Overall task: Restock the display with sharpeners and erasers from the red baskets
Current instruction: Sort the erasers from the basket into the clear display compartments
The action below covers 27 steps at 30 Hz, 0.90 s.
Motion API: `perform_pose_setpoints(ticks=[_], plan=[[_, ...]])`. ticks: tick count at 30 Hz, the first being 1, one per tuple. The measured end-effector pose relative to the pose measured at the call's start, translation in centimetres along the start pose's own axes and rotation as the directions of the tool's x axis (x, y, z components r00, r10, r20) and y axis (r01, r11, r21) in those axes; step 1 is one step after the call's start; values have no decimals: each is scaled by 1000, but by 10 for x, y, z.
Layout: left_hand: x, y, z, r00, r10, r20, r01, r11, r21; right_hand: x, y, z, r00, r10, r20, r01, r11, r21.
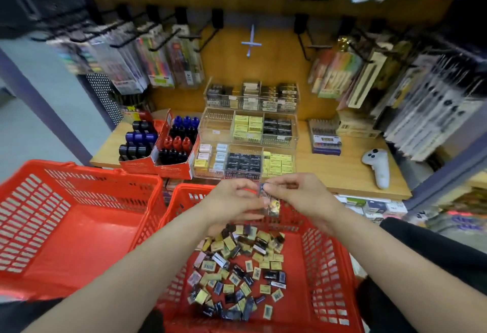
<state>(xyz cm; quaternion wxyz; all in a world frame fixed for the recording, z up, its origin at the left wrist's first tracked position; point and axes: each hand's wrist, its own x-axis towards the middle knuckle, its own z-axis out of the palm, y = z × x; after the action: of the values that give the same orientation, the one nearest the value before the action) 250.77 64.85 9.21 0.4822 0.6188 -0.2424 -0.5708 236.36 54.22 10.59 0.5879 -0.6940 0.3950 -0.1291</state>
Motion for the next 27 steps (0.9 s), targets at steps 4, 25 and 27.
perform_pose_setpoints(ticks=[4, 25, 27], plan=[[-19, 23, 11, 997, 68, -31, -67, 996, 51, -21, -31, -9, 1000, -13, 22, 12, 999, 46], [20, 114, 8, 936, 320, -144, -283, 931, 230, 24, -83, -54, 972, -232, -46, 213, 943, -254], [40, 128, 2, 948, 296, -116, -254, 926, 279, 49, -88, -61, 972, -232, -26, 215, 931, -295]])
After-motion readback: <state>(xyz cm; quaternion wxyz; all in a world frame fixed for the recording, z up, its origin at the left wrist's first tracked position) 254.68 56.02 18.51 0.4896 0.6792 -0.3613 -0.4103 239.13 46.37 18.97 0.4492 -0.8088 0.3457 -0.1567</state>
